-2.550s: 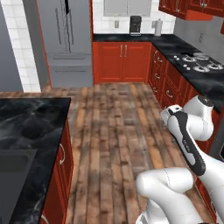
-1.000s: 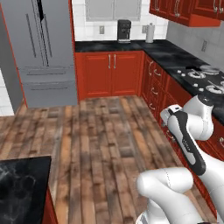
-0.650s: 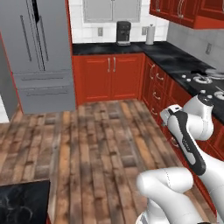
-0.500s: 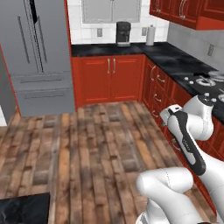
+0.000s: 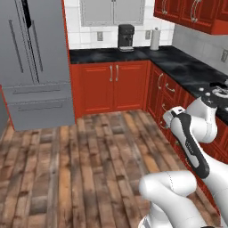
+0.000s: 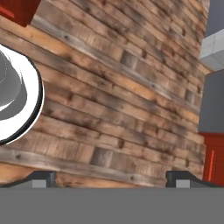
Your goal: Move the pot and pan from the stove into the sink.
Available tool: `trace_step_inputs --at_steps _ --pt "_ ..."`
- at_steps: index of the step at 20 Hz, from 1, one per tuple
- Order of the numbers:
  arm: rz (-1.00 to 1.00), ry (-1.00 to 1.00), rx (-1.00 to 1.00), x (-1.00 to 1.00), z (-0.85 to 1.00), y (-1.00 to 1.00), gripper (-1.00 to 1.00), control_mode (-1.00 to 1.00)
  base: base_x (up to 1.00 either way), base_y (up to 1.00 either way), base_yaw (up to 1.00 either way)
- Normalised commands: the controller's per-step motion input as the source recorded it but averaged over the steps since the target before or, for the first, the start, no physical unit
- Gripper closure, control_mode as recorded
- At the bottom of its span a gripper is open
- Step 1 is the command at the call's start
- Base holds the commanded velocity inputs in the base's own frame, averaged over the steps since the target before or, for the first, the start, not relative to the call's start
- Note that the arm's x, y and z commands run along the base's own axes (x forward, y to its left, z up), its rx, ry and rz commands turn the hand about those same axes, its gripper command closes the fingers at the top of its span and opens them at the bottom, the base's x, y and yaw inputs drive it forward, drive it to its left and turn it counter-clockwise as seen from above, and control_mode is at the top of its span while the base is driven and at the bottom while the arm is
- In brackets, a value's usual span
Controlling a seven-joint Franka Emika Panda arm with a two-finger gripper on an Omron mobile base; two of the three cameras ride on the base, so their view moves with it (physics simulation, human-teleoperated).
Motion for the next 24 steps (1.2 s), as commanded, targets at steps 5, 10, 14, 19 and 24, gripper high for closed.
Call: trace_step_inputs --at_steps 5,10,14,19,24 --pt "0.00 0.00 0.00 0.00 0.00 0.00 -1.00 1.00 0.80 0.32 -0.09" --pt "0.00 0.00 0.00 0.00 0.00 0.00 -1.00 1.00 0.84 0.34 -0.09" --pt "0.00 0.00 0.00 0.00 0.00 0.00 -1.00 1.00 0.84 0.35 -0.09" --pt "0.00 0.00 0.00 0.00 0.00 0.00 -1.00 1.00 0.88 0.38 -0.10" --pt "0.00 0.00 0.00 0.00 0.00 0.00 -1.00 1.00 0.87 0.38 -0.10"
